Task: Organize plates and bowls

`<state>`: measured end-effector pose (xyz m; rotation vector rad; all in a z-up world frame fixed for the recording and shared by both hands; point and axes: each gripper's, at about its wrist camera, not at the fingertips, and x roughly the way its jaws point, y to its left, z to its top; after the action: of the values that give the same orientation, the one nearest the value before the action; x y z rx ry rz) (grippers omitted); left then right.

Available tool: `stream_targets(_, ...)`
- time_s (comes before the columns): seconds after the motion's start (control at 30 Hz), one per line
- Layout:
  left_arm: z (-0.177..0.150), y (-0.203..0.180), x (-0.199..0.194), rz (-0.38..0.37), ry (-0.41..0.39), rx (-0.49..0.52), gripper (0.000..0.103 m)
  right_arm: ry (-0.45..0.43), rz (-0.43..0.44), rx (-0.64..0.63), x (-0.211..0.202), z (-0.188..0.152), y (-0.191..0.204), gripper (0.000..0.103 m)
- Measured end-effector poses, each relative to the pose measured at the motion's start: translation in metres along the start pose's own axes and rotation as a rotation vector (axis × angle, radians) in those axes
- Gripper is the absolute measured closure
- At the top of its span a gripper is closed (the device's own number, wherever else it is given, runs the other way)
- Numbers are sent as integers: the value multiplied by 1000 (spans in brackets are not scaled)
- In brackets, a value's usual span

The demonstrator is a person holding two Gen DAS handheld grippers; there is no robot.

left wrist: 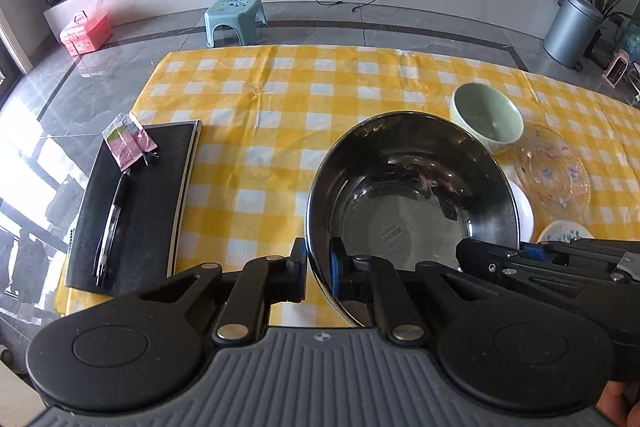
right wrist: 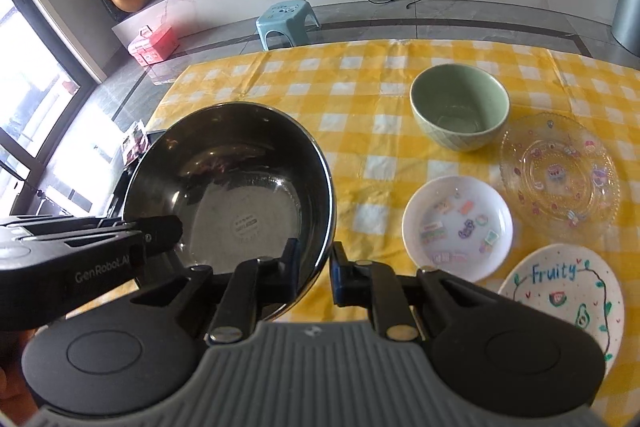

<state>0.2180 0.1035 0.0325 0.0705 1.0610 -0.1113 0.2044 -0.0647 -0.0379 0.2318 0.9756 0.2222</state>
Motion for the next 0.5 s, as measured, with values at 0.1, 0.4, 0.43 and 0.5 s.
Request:
stream_targets(0.1,-11,-4,-25,-14,-3,-8,91,7,34,21,-25,-13,-5,90)
stream_targets(0.4,-54,-36,-58,-37,44,48,91,52,57,10,-81,-56,-22,89)
stream_targets(0.43,-58,-38,-58,-45,58,47,91,65,57,7,-83,-59,-24,89)
stream_targets(0.5,-66,-42,-57,-58,83,45,91,98,58,11,-86,-67,-30,90)
